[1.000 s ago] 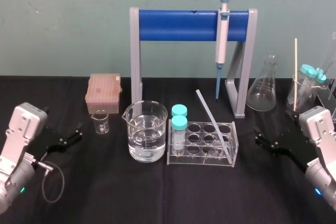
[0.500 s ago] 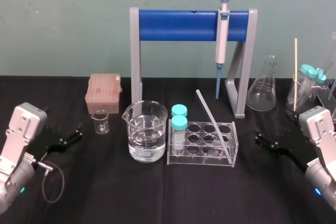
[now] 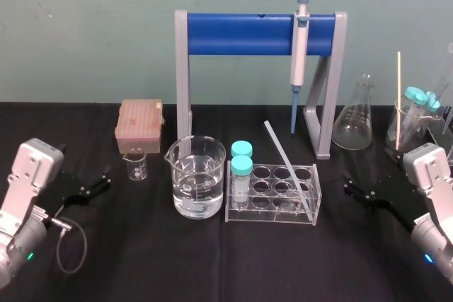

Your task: Pick up the stirring rod with one hand, then place it down.

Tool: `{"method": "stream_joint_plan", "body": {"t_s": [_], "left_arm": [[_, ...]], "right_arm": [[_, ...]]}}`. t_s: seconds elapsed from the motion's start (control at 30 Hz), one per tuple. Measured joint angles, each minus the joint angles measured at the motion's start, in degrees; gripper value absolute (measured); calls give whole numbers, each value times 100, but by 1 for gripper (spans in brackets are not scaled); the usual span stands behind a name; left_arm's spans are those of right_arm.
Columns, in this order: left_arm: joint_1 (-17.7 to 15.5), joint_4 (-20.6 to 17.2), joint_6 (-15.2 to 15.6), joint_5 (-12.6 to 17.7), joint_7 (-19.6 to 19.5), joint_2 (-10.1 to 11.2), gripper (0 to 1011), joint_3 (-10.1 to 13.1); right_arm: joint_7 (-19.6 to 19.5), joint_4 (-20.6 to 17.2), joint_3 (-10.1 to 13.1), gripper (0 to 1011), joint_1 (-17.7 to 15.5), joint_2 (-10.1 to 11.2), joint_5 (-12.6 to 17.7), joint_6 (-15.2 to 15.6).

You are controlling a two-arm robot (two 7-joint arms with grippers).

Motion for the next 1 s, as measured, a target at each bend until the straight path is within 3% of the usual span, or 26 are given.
{"method": "stream_joint_plan", "body": {"t_s": [1.0], "left_arm": [[0,0,0,0,0,0,1000,0]], "right_arm": [[0,0,0,1000,0,0,0,0]]}}
